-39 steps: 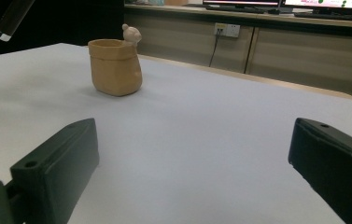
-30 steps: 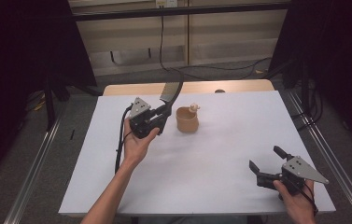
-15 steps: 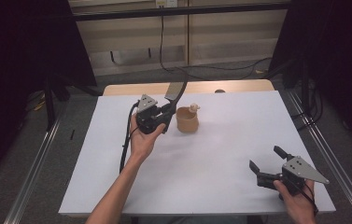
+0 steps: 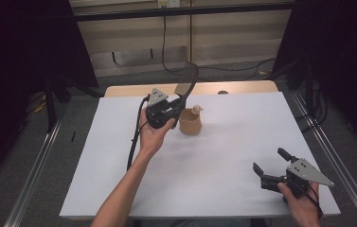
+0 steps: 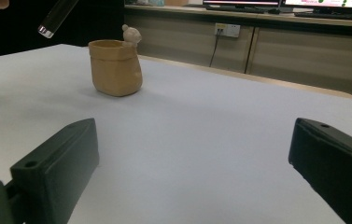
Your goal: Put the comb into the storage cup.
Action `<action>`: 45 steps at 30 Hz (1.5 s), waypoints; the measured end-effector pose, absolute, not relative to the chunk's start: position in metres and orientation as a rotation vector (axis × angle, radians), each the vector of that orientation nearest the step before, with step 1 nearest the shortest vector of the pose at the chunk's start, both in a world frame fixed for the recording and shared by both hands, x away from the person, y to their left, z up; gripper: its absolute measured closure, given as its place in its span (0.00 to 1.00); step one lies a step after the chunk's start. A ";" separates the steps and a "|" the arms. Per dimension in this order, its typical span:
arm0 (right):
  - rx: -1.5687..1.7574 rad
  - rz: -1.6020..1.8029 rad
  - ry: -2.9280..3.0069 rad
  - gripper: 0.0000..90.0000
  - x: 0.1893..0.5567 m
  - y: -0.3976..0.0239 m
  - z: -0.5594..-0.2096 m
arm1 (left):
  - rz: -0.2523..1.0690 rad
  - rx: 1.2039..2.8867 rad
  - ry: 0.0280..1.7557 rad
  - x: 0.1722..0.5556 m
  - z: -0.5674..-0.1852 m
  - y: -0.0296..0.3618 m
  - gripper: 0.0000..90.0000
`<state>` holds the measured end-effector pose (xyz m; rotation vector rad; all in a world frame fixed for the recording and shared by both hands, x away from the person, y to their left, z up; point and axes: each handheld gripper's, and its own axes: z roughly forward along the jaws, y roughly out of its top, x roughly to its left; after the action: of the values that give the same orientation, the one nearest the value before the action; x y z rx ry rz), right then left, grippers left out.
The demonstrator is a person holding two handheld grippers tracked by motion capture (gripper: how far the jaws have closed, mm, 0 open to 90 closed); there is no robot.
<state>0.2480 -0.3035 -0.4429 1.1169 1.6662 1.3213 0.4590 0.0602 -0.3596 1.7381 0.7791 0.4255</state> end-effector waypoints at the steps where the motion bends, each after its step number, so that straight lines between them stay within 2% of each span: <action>1: 1.116 1.322 1.666 0.02 0.248 -0.304 -0.443 | 0.422 1.735 0.778 0.460 -0.359 0.059 0.81; 26: 1.116 1.323 1.664 0.02 0.247 -0.305 -0.443 | 0.471 1.708 0.759 0.485 -0.355 0.034 0.81; 45: 1.124 1.332 1.660 0.02 0.245 -0.306 -0.442 | 0.473 1.715 0.789 0.503 -0.372 0.019 0.81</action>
<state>0.2450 -0.3057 -0.4423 1.1235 1.6599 1.3317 0.5033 0.0192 -0.3720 1.7152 0.7885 0.4726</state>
